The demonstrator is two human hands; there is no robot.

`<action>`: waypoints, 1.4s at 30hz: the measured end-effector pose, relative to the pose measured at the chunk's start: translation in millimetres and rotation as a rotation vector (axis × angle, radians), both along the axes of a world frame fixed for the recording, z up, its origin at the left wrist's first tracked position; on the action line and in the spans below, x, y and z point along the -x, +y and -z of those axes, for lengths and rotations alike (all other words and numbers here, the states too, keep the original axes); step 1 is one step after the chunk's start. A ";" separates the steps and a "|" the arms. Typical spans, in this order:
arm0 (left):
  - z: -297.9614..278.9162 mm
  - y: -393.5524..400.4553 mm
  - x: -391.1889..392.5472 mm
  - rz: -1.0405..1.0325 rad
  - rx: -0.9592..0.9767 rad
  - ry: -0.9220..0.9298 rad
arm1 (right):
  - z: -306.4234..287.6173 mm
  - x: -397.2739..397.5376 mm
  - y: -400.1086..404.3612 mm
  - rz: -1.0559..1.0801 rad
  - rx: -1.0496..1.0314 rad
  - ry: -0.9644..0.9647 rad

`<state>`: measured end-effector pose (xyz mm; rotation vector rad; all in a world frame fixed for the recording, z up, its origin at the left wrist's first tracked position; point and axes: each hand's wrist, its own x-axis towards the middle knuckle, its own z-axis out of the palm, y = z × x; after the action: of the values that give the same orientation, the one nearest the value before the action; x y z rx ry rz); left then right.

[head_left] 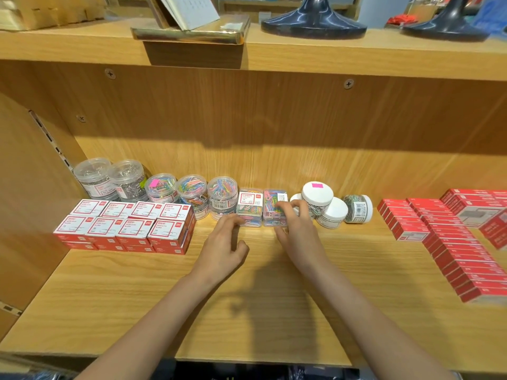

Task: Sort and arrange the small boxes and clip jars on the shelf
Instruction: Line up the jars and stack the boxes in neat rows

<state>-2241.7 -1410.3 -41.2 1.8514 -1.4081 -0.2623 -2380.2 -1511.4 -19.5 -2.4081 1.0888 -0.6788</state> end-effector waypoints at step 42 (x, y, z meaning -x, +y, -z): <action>3.4 -3.9 6.1 -0.189 0.147 -0.185 | -1.1 17.2 -2.7 0.038 0.196 -0.054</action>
<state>-2247.8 -1414.2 -44.6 1.9077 -1.3232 0.1079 -2397.4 -1514.1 -18.4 -2.5213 1.0938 -0.8961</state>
